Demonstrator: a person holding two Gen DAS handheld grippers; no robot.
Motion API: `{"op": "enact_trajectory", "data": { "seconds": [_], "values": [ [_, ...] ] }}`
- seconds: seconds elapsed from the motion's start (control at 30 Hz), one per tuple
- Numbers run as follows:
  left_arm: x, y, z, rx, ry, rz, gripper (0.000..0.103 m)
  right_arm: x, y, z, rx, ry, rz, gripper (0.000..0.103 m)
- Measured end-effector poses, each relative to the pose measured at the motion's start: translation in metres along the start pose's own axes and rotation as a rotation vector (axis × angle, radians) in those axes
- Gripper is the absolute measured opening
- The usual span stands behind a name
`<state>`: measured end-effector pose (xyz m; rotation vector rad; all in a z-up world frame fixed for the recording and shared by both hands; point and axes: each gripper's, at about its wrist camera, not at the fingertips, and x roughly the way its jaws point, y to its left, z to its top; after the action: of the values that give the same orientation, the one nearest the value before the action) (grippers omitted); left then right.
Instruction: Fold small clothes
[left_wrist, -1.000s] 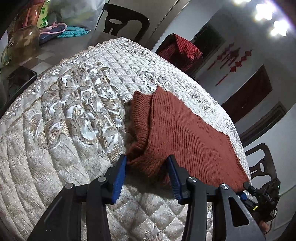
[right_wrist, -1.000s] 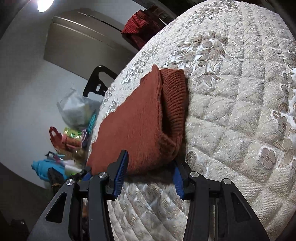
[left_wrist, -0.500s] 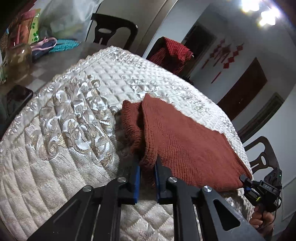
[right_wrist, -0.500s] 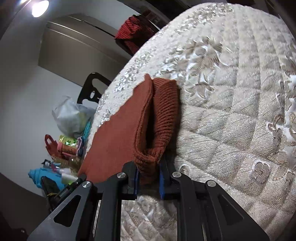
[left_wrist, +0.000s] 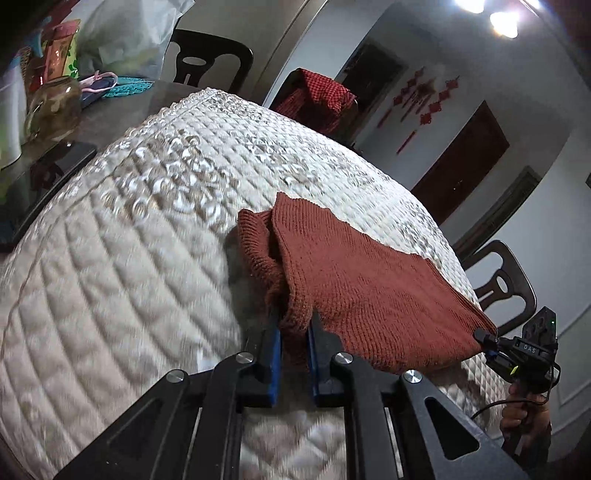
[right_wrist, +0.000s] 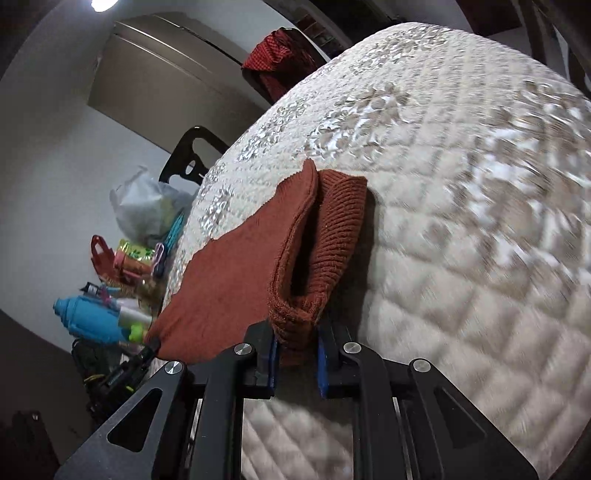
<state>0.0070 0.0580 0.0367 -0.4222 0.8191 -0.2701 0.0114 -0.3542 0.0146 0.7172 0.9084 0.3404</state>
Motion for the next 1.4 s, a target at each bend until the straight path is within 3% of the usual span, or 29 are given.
{"op": "enact_trajectory", "data": {
  "seconds": [0.2, 0.3, 0.5, 0.6, 0.7, 0.83, 0.9, 0.93, 1.17, 1.23, 1.33, 1.4],
  "values": [
    [0.006, 0.005, -0.021, 0.002, 0.054, 0.006, 0.014, 0.005, -0.01, -0.015, -0.013, 0.023, -0.048, 0.017],
    [-0.002, 0.005, -0.024, 0.018, 0.044, 0.013, 0.016, 0.0, -0.004, -0.018, -0.045, 0.008, -0.067, 0.021],
    [-0.03, -0.002, -0.011, 0.066, -0.047, 0.044, 0.016, -0.036, 0.021, -0.014, -0.171, -0.145, -0.125, 0.024],
    [-0.029, -0.014, 0.002, 0.1, -0.084, 0.039, 0.016, -0.036, 0.037, -0.013, -0.237, -0.195, -0.107, 0.024],
    [-0.011, -0.031, 0.012, 0.147, -0.089, 0.007, 0.016, -0.013, 0.045, -0.013, -0.285, -0.156, -0.121, 0.023],
    [0.036, -0.038, 0.011, 0.205, 0.0, 0.026, 0.016, 0.021, 0.028, -0.01, -0.287, -0.097, -0.206, 0.022],
    [0.057, -0.033, 0.009, 0.214, 0.044, 0.06, 0.016, 0.026, 0.018, -0.006, -0.269, -0.102, -0.237, 0.011],
    [0.061, -0.03, 0.01, 0.215, 0.041, 0.052, 0.016, 0.025, 0.016, -0.004, -0.261, -0.104, -0.228, 0.011],
    [0.059, -0.043, 0.025, 0.247, 0.019, 0.074, 0.016, 0.023, 0.032, 0.002, -0.293, -0.117, -0.23, 0.012],
    [0.063, -0.047, 0.028, 0.271, 0.007, 0.11, 0.02, 0.029, 0.037, 0.007, -0.31, -0.122, -0.233, 0.013],
    [0.073, -0.041, 0.031, 0.252, 0.02, 0.157, 0.02, 0.041, 0.029, 0.014, -0.291, -0.116, -0.276, 0.013],
    [0.073, -0.037, 0.032, 0.24, 0.018, 0.153, 0.02, 0.043, 0.022, 0.017, -0.277, -0.119, -0.261, 0.013]
  ]
}}
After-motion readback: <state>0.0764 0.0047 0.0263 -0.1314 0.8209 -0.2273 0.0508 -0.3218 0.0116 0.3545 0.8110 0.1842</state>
